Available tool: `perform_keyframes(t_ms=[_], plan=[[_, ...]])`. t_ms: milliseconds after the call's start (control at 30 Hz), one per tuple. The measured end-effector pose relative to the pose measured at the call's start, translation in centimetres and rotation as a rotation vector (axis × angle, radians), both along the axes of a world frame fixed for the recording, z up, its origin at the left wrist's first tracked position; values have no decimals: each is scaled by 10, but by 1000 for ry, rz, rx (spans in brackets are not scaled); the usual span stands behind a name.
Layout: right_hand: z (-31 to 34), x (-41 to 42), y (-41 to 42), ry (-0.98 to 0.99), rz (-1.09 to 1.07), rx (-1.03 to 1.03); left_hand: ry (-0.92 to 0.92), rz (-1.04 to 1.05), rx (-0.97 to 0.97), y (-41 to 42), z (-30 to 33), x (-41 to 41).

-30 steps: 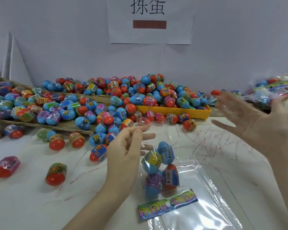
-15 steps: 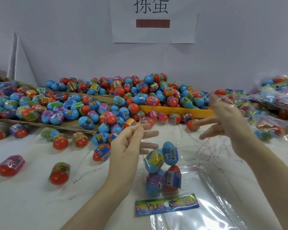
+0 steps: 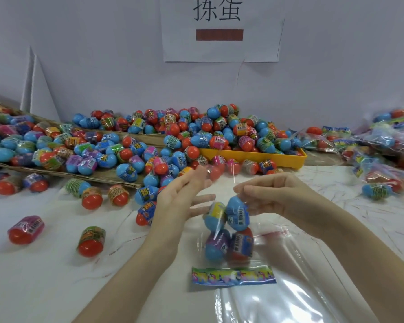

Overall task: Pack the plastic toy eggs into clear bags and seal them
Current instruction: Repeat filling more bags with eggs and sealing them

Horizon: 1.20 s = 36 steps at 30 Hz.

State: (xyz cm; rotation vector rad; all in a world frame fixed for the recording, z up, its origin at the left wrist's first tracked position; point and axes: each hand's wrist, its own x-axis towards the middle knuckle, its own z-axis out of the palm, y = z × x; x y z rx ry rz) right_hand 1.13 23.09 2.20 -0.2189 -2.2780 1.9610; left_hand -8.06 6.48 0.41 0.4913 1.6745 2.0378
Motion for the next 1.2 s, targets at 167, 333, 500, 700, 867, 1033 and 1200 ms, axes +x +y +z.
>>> perform_keyframes(t_ms=[167, 333, 500, 700, 867, 1033, 1200], plan=[[3, 3, 2, 13, -17, -24, 24, -183, -181, -9, -2, -5], [5, 5, 3, -7, 26, -43, -41, -141, -95, -10, -2, -7], [4, 4, 2, -87, 13, 3, -88, -74, -81, -9, -2, -8], [5, 3, 1, -86, -73, 3, -52, -37, -77, -11, -1, -12], [5, 2, 2, -71, -104, -6, -23, -75, -106, -18, 3, -18], [4, 4, 2, -31, -76, -32, -14, -113, -107, -21, 3, -22], [4, 5, 6, -30, -77, -64, 28, -152, -96, -24, 3, -25]])
